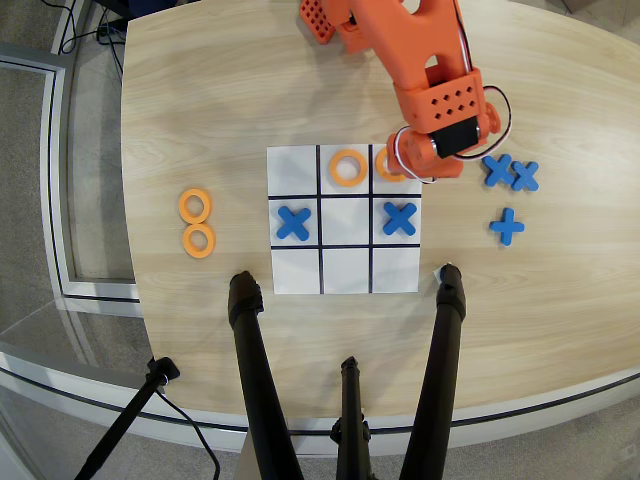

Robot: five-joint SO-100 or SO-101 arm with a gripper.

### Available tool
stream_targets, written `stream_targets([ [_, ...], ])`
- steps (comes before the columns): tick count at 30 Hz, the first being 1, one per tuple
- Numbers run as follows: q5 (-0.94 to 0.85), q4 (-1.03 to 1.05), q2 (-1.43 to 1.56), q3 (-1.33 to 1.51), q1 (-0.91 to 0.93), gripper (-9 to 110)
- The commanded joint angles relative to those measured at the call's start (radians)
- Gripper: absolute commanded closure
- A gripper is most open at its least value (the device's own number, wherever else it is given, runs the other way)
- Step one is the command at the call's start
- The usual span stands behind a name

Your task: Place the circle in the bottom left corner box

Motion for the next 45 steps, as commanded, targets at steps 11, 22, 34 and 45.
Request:
stream_targets([
  [11, -0.002, -0.014, -0.028, -0.025, -0.002, 99],
  [22, -0.008, 0.008, 0.060, -0.037, 0.017, 90],
  [34, -0.104, 0.350, 0.518, -0.233, 0.061, 88],
  [45, -0.233, 0.456, 1.368, 0.446, 0.156, 88],
])
